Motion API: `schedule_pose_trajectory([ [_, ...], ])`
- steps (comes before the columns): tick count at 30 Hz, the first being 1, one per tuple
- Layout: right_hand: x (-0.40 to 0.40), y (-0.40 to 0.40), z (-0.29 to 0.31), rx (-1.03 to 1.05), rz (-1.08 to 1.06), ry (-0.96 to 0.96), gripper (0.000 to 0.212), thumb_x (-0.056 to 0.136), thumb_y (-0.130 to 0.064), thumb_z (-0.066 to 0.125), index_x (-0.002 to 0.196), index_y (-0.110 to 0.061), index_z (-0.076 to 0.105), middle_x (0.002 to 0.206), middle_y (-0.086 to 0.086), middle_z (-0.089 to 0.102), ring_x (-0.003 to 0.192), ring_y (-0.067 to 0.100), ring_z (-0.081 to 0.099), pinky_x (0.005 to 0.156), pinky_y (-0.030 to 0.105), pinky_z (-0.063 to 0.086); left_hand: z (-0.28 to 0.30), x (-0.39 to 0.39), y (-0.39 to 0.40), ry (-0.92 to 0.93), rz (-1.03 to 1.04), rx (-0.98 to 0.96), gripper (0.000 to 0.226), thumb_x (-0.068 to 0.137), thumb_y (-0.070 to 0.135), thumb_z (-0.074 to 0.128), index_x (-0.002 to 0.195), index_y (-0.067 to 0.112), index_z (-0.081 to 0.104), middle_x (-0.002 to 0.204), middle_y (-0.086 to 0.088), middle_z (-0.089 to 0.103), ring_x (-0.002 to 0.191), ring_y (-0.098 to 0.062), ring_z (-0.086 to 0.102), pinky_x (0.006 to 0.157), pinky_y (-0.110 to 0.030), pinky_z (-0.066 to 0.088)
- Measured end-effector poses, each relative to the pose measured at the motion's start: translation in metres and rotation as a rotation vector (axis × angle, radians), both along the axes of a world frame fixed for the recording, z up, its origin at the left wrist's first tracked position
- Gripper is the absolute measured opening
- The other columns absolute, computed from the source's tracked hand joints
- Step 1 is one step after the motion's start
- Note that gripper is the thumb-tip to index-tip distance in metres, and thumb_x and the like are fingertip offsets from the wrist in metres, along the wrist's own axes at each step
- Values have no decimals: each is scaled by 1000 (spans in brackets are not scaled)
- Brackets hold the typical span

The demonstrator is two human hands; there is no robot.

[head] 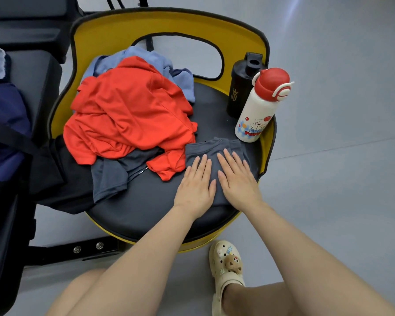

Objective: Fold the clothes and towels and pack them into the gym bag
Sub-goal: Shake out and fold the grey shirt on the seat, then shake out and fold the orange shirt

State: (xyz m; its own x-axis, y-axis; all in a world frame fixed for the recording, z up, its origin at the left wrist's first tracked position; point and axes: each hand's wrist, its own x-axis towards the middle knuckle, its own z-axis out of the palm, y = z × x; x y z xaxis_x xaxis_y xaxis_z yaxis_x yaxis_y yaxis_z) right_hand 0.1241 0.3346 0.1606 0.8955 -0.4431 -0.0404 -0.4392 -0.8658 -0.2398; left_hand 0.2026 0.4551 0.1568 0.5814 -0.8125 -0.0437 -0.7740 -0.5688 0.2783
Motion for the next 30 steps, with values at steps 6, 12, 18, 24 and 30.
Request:
schedule_pose_trajectory([
  [6, 9, -24, -2, -17, 18, 1, 52, 104, -37, 18, 153, -25, 5, 161, -6, 1, 147, 10, -5, 116, 28, -7, -1, 5, -22, 16, 19, -38, 84, 78, 48, -13, 152, 12, 4, 160, -3, -2, 147, -17, -5, 116, -29, -8],
  [12, 18, -39, -2, -31, 20, -12, 52, 104, -35, 20, 153, -23, 8, 161, -4, 4, 148, 12, -2, 117, 28, -5, -3, 14, -37, -2, 18, -58, 78, 84, 47, -6, 151, 10, 9, 160, -6, 4, 148, -20, -1, 116, -31, -5],
  [18, 22, -50, -5, -51, 40, -11, 52, 103, -35, 19, 153, -21, 11, 161, -3, 6, 148, 12, 0, 118, 30, -2, -4, 17, -45, -3, 26, -51, 69, 92, 44, 1, 152, 9, 8, 160, -6, 2, 147, -20, -2, 117, -32, -4],
  [24, 24, -47, 0, -64, 39, 41, 57, 100, -40, 12, 153, -20, 8, 161, -2, 5, 148, 14, 0, 119, 32, 0, 3, 19, -44, 22, 12, 13, 58, 103, 34, 22, 151, 9, 1, 160, -7, -5, 147, -19, -7, 117, -33, -6],
  [30, 23, -43, 20, -47, 37, 141, 54, 103, -39, 21, 153, -21, 10, 161, -2, 7, 148, 15, 3, 121, 33, 2, 35, 44, -16, -194, -71, 98, 56, 103, 36, 18, 152, 17, -2, 160, -4, 0, 147, -18, 2, 117, -36, -4],
])
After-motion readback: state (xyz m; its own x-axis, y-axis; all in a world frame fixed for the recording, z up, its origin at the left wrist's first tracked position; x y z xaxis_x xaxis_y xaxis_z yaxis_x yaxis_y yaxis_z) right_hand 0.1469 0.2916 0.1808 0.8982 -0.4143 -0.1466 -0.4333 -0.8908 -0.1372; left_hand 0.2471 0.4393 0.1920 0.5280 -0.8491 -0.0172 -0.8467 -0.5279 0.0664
